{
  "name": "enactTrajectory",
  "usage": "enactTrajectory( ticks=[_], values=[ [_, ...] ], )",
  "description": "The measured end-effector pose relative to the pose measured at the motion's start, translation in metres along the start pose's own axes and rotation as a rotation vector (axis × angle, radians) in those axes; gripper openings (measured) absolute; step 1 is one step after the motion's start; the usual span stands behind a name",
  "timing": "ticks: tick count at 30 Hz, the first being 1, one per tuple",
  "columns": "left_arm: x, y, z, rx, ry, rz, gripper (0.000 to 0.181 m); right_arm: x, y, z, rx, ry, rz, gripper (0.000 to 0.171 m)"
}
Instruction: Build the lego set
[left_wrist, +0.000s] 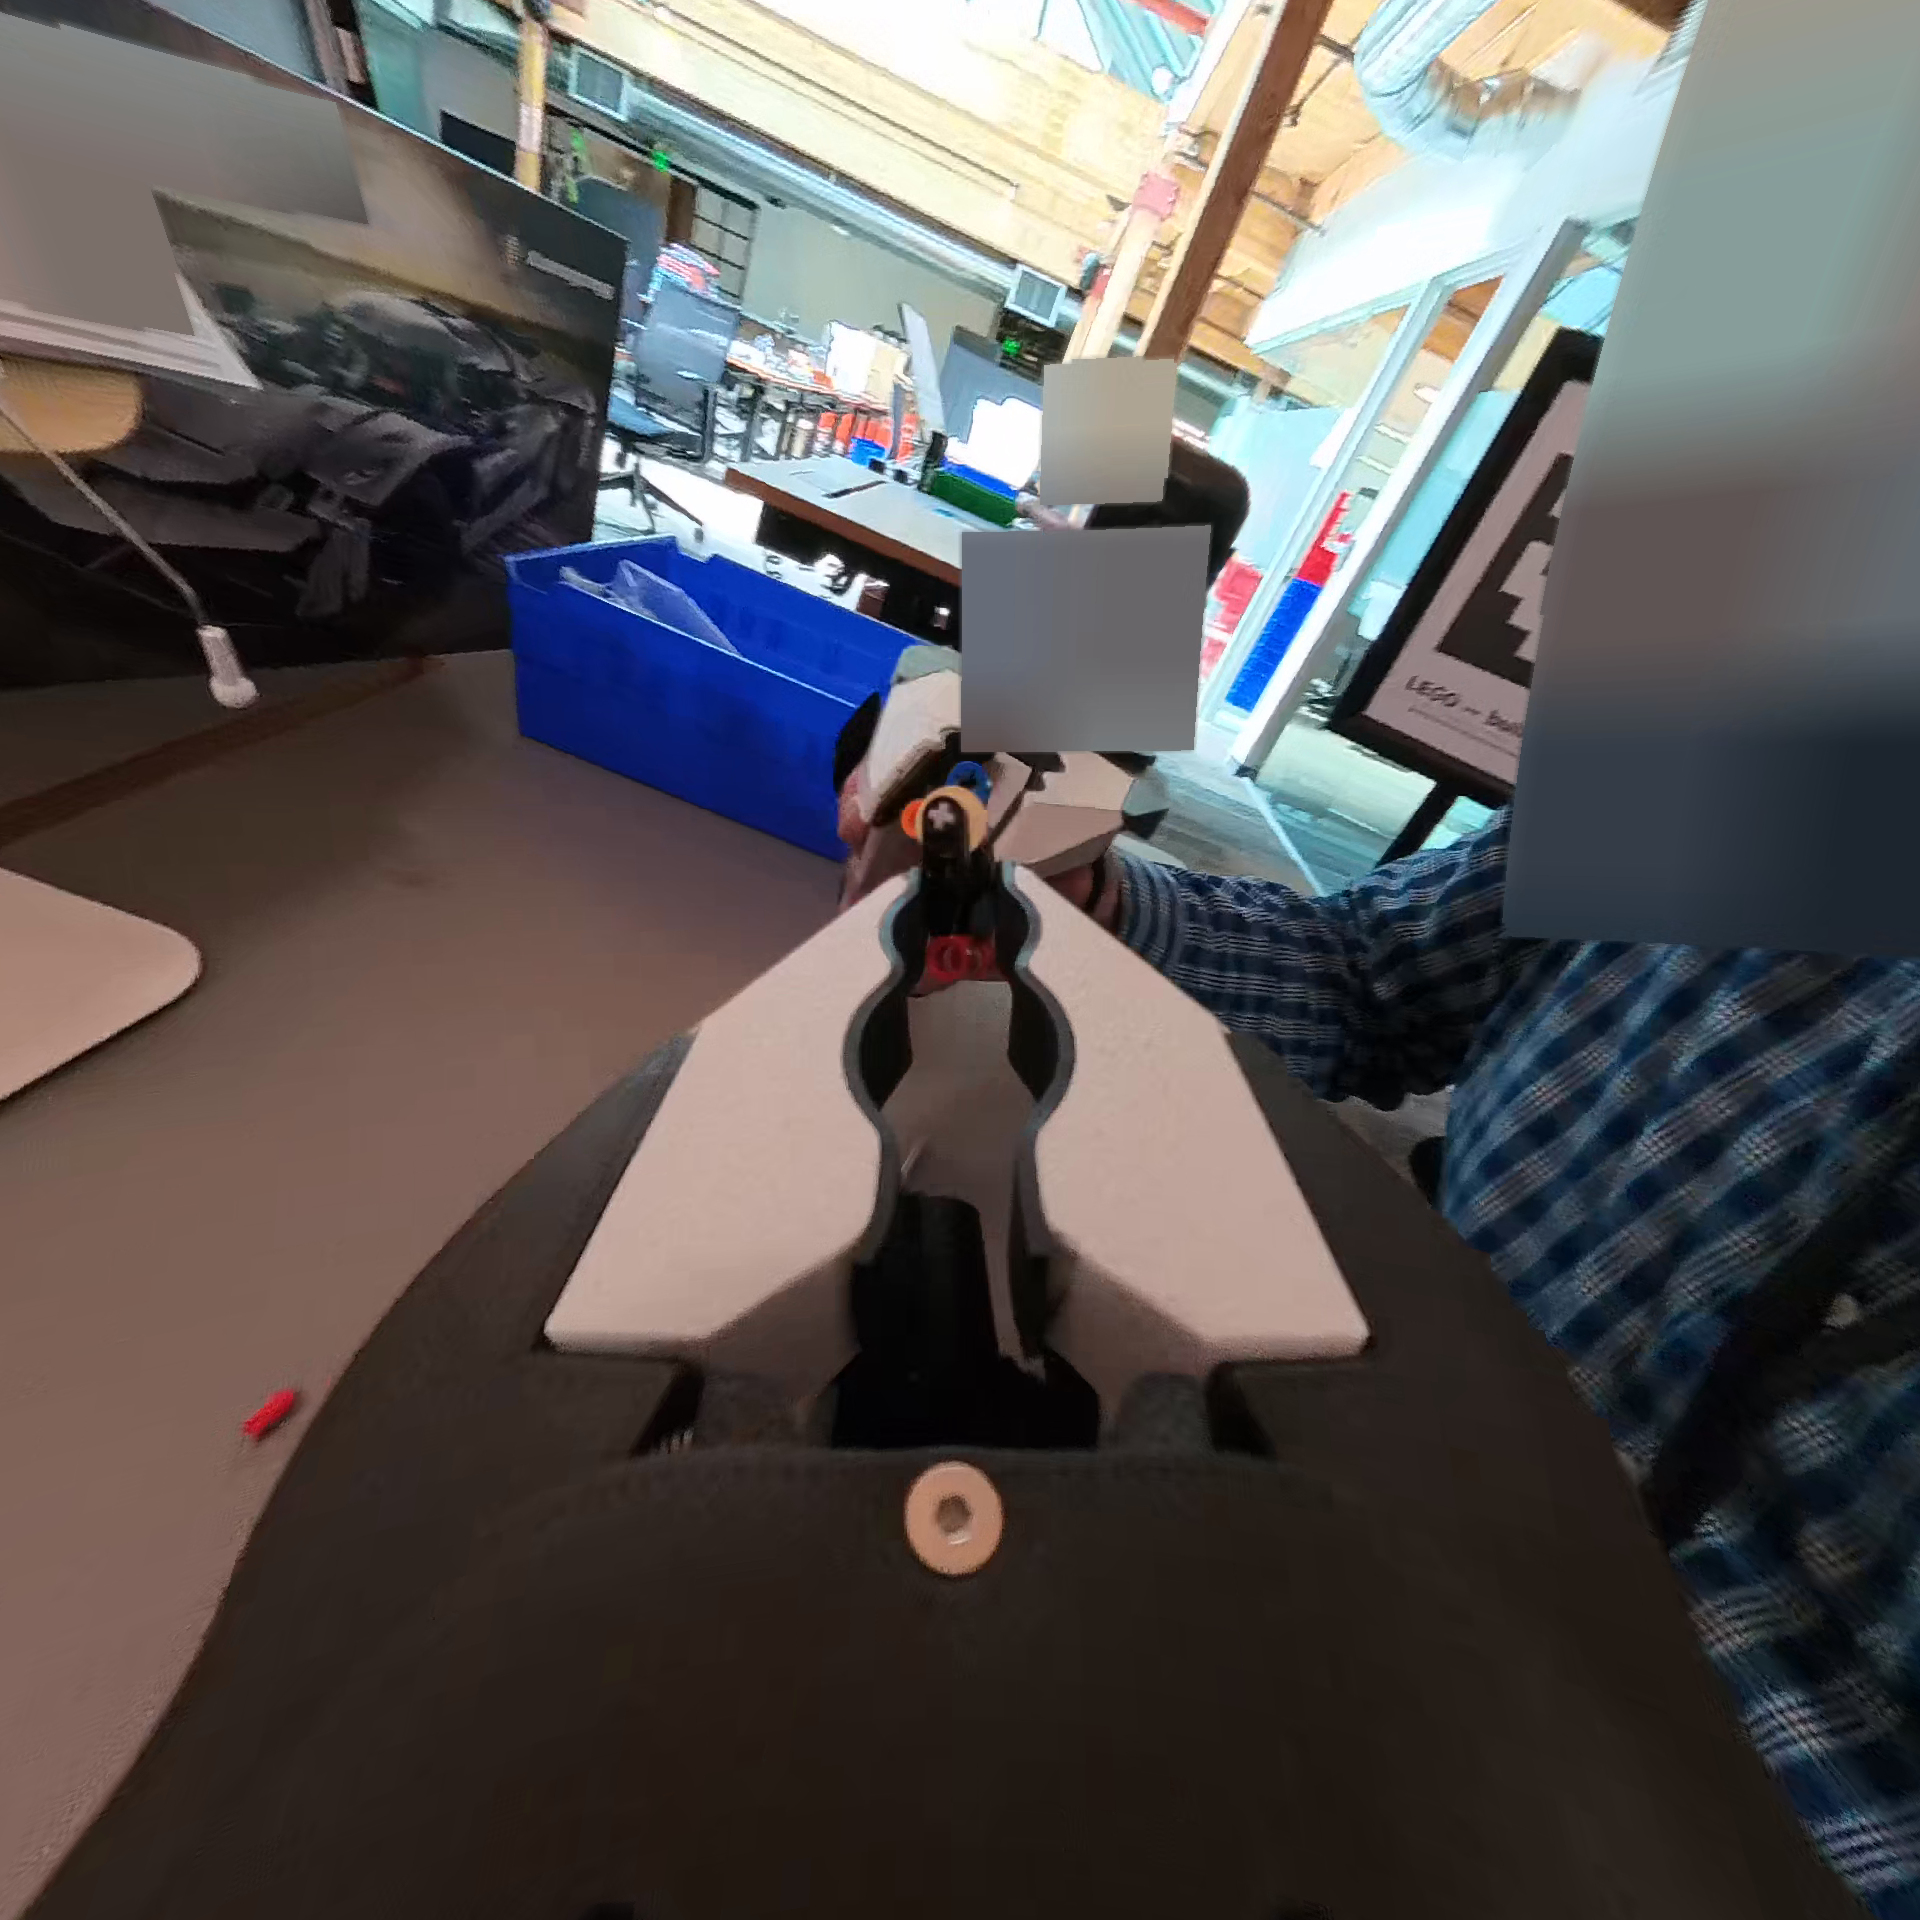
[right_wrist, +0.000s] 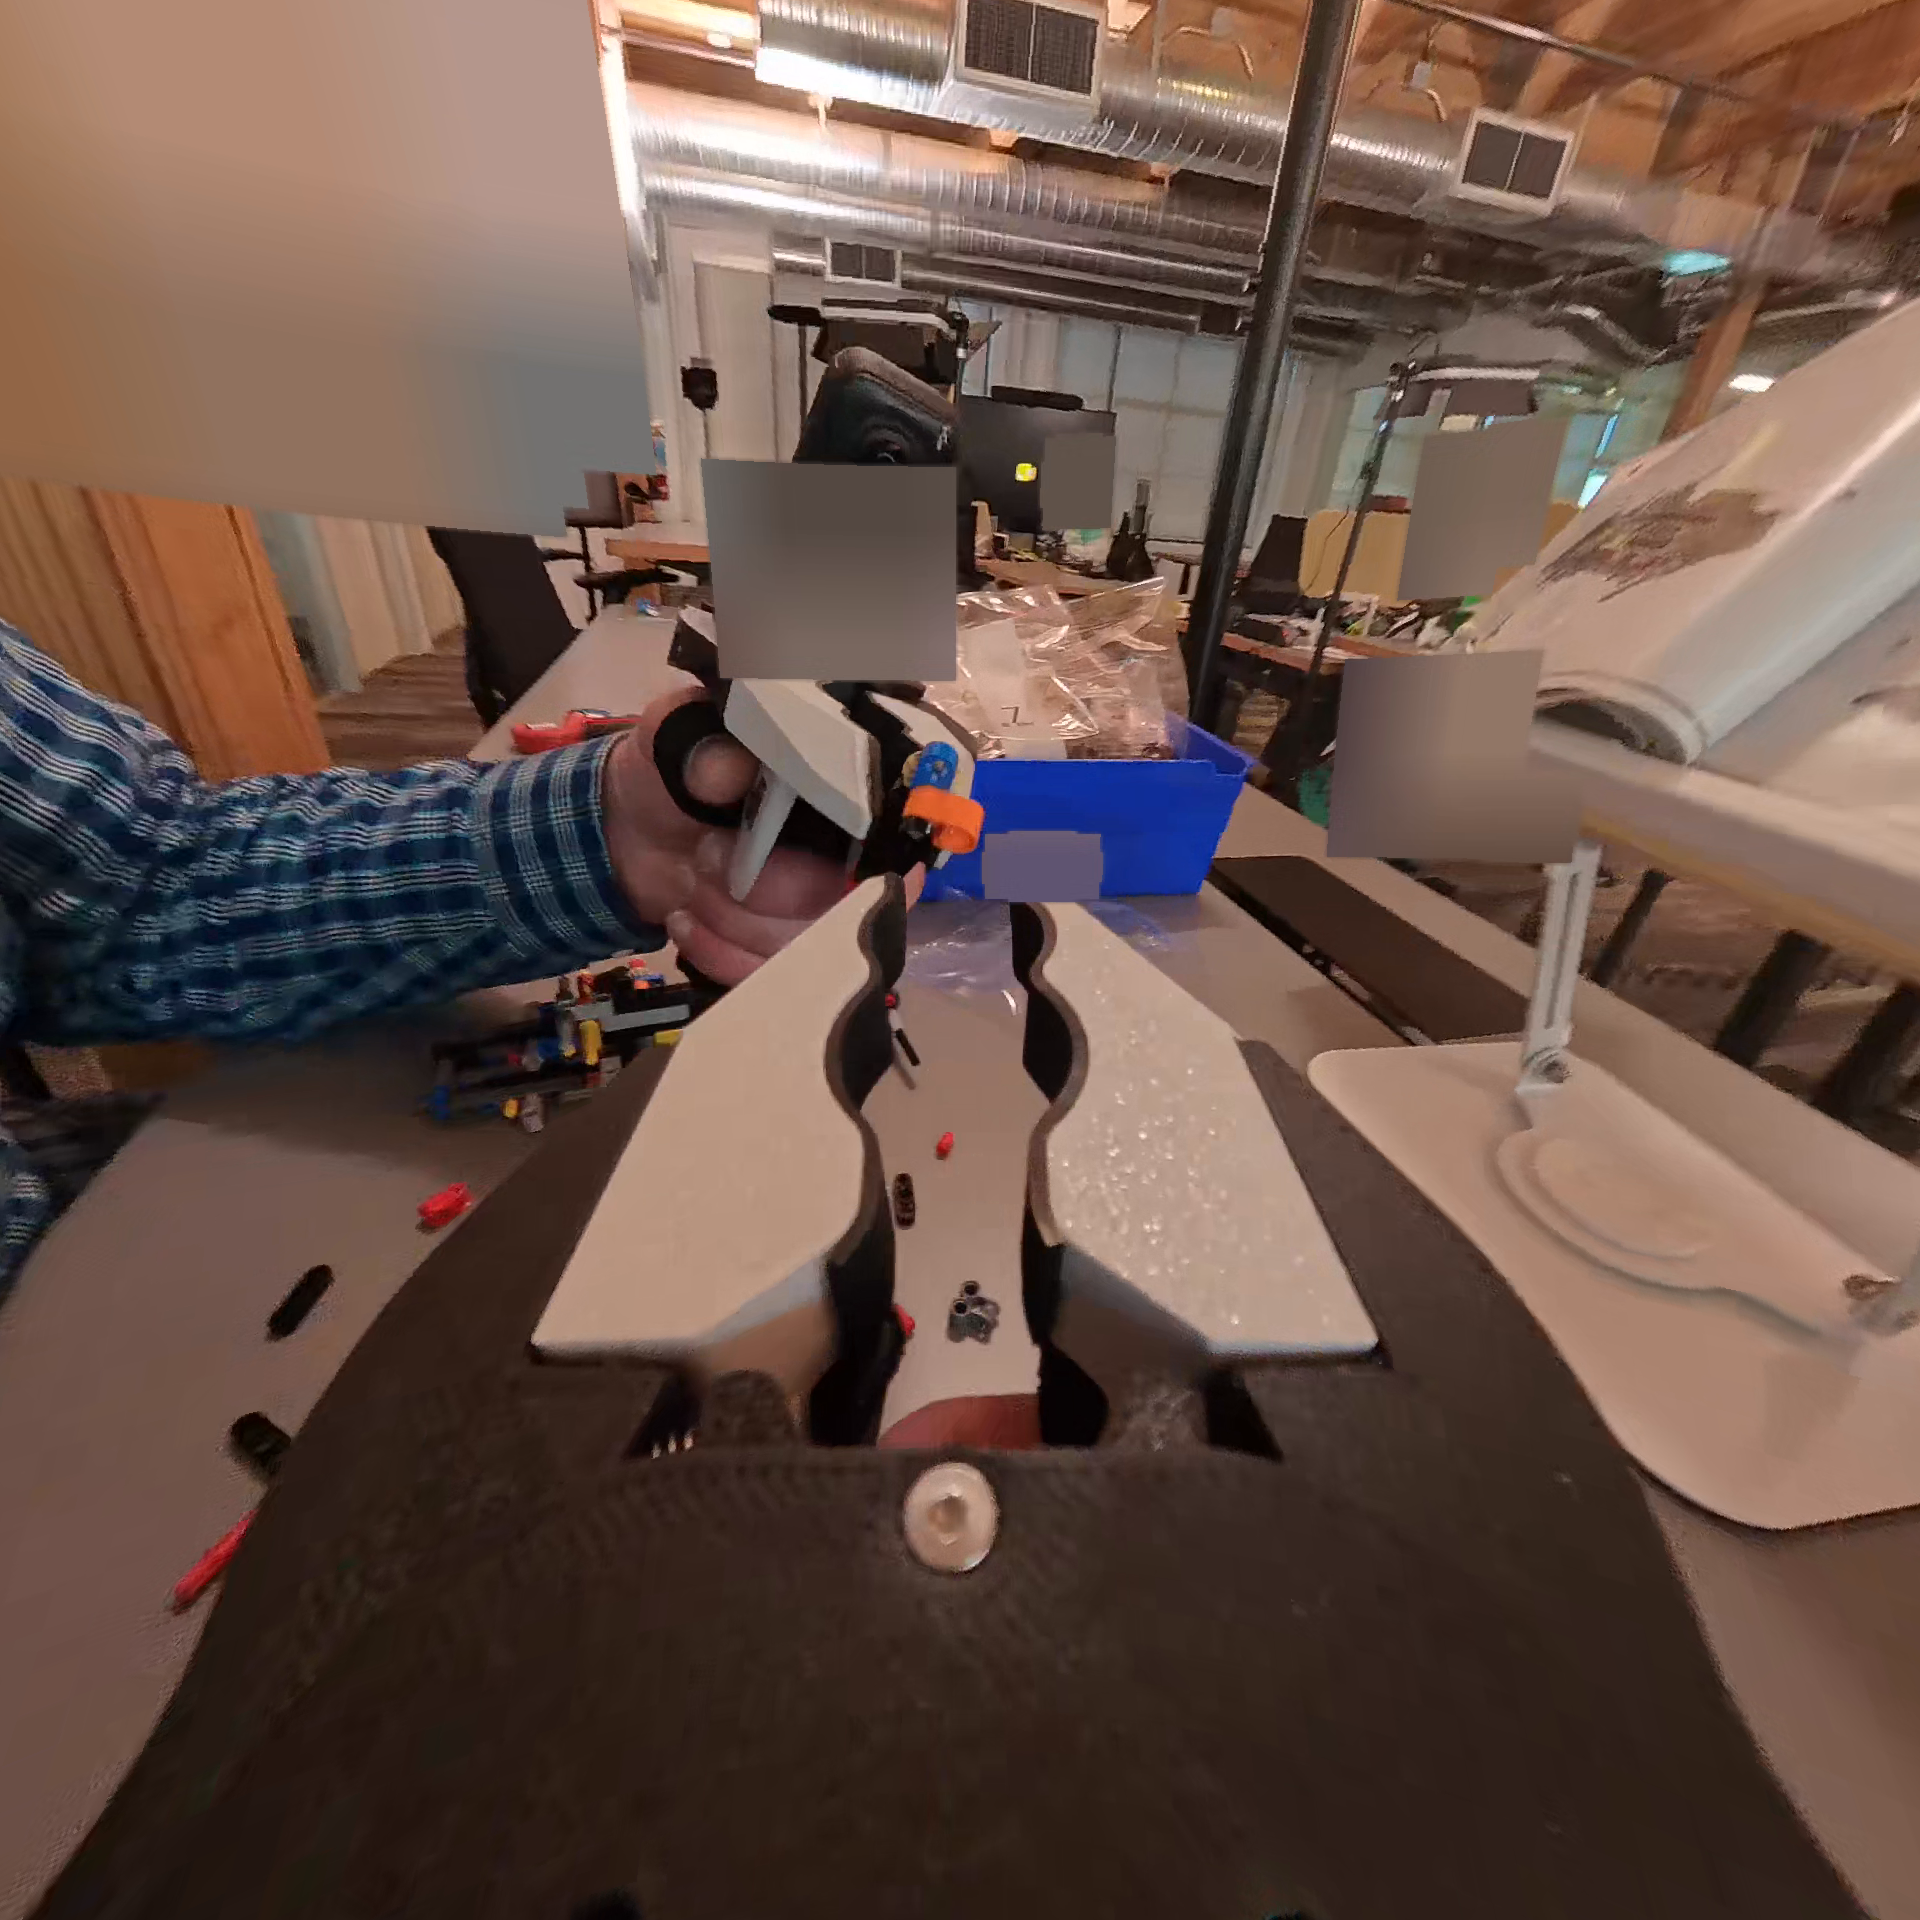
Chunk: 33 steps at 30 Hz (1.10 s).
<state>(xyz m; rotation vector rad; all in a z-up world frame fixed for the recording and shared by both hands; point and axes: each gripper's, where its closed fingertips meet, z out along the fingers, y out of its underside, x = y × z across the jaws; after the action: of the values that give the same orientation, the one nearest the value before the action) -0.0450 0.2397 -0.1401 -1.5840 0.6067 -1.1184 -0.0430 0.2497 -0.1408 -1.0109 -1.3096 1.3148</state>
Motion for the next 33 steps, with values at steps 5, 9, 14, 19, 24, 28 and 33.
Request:
enactTrajectory(
  ticks=[5,9,14,19,24,28,33],
  values=[
    [0.011,0.003,0.003,-0.01,0.089,-0.062,0.011,-0.015,-0.009,0.0,0.038,-0.065,-0.028,0.021],
    [0.023,0.016,0.004,-0.073,0.184,-0.092,0.011,-0.029,-0.008,-0.001,0.019,-0.128,-0.074,0.02],
    [0.035,0.024,0.003,-0.112,0.261,-0.09,0.011,-0.043,-0.007,-0.009,-0.015,-0.224,-0.123,0.016],
    [0.044,0.029,0.003,-0.144,0.306,-0.08,0.011,-0.055,0.0,-0.01,-0.053,-0.288,-0.154,0.017],
    [0.041,0.035,0.004,-0.203,0.231,0.009,0.011,-0.052,0.009,-0.011,-0.104,-0.287,-0.175,0.015],
    [0.024,0.039,0.003,-0.29,0.042,0.178,0.011,-0.041,0.012,-0.016,-0.148,-0.247,-0.195,0.013],
    [0.01,0.043,0.003,-0.376,-0.134,0.365,0.011,-0.03,0.016,-0.018,-0.177,-0.204,-0.188,0.015]
  ],
)
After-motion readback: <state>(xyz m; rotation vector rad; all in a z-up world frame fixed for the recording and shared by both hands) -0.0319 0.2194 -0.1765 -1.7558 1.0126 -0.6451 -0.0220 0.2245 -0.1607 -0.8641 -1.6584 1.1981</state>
